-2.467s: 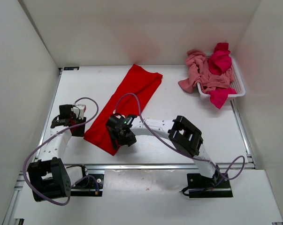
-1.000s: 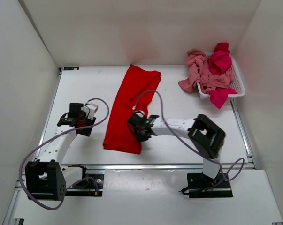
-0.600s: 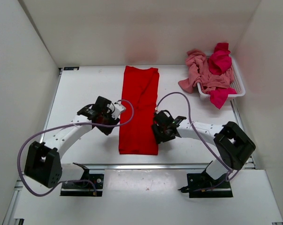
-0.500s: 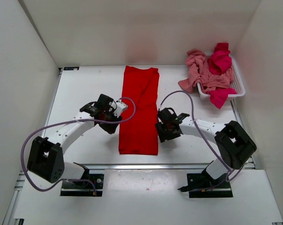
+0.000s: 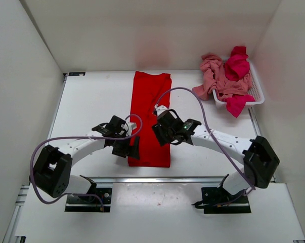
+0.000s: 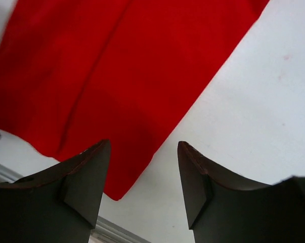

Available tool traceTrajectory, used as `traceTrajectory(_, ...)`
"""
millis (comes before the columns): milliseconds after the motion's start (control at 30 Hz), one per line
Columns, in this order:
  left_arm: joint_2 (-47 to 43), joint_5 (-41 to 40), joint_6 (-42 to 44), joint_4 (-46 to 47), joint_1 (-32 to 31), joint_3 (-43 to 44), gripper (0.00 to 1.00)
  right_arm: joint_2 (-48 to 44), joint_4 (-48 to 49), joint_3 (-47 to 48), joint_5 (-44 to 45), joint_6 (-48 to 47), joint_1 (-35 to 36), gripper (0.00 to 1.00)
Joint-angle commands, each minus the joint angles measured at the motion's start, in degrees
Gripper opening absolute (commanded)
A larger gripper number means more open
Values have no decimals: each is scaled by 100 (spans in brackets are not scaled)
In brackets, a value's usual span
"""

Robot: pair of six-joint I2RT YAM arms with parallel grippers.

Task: Fold and stack the t-shirts
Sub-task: Grab the bottom of the folded rectangular tshirt with both arms

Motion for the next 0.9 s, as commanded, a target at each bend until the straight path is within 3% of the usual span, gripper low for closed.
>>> traceTrajectory(0,-22,-354,-344,245,-8,-133,94,272,-68,75,279,173,-184,55)
traceTrajectory(100,14,-521,-212,332,10,-212,77,193,-131,-48,114,-28,-360,56)
traceTrajectory(167,49,-452,-237,490,-34,-317,66,96,18,-328,-622,-133,-396,55)
traceTrajectory(267,31,-433,-212,526,-122,-449,62,-44,343,-828,-1030,-326,-212,56)
traceTrajectory(400,-135,-547,-176,500,-201,-686,64,-167,362,-1278,-1934,-196,-220,57)
traceTrajectory(667,-391,-741,-54,579,-53,-853,69,-273,466,-1647,-2067,-266,-686,59)
traceTrajectory(867,-478,-530,34,684,28,-836,71,-387,695,-1770,-2260,-63,-598,60)
